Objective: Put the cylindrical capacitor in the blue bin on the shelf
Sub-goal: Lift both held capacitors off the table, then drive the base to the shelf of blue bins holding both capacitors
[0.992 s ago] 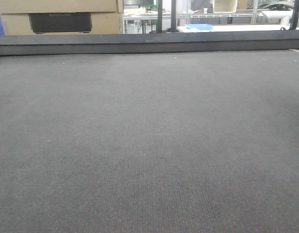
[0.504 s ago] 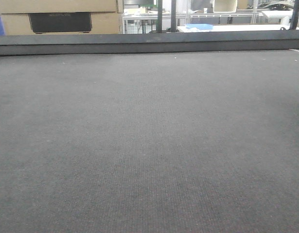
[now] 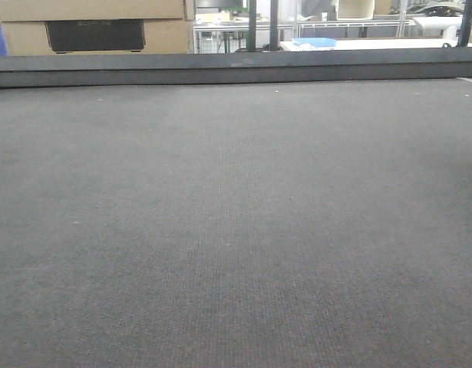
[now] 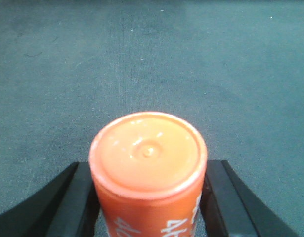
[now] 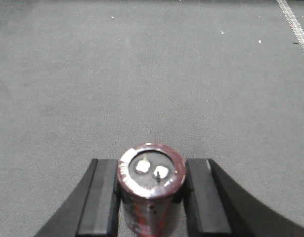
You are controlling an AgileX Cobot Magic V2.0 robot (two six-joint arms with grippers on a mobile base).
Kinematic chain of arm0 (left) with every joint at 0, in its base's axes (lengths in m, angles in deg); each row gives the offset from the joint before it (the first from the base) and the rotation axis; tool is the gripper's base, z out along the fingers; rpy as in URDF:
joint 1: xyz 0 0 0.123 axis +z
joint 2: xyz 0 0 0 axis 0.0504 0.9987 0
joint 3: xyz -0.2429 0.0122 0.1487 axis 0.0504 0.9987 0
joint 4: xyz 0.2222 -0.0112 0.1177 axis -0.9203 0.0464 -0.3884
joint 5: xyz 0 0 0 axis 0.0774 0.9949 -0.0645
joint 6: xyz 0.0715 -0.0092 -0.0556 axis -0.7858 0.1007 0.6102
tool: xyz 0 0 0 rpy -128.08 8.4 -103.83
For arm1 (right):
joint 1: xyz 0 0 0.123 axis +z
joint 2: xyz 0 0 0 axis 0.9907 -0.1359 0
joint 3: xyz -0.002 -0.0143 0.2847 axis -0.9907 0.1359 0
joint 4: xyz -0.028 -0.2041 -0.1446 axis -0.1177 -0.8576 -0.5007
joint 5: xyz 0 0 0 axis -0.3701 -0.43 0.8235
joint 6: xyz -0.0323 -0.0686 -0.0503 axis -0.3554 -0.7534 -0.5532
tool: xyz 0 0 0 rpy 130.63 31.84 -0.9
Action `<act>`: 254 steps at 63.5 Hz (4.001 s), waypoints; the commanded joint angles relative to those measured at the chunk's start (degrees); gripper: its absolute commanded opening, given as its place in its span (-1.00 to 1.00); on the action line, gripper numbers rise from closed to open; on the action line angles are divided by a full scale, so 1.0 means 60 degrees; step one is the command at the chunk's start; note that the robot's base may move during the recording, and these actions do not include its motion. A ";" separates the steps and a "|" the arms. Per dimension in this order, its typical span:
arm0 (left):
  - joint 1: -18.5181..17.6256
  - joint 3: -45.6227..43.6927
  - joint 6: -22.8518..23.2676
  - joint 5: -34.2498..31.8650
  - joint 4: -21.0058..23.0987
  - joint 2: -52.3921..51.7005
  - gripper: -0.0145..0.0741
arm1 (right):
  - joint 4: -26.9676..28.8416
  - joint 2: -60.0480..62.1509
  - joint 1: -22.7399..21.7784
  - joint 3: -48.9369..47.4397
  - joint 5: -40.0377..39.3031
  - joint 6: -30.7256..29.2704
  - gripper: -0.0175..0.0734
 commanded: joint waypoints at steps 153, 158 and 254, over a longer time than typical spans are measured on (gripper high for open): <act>-0.0050 -0.0090 0.0000 -0.0122 -0.0003 -0.0070 -0.92 | -0.0121 0.0093 -0.0001 -0.0074 -0.0331 -0.0003 -0.97; -0.0050 -0.0090 0.0000 -0.0122 -0.0003 -0.0070 -0.92 | -0.0121 0.0093 -0.0001 -0.0074 -0.0331 -0.0003 -0.97; -0.0050 -0.0090 0.0000 -0.0122 -0.0003 -0.0070 -0.92 | -0.0121 0.0093 -0.0001 -0.0074 -0.0331 -0.0003 -0.97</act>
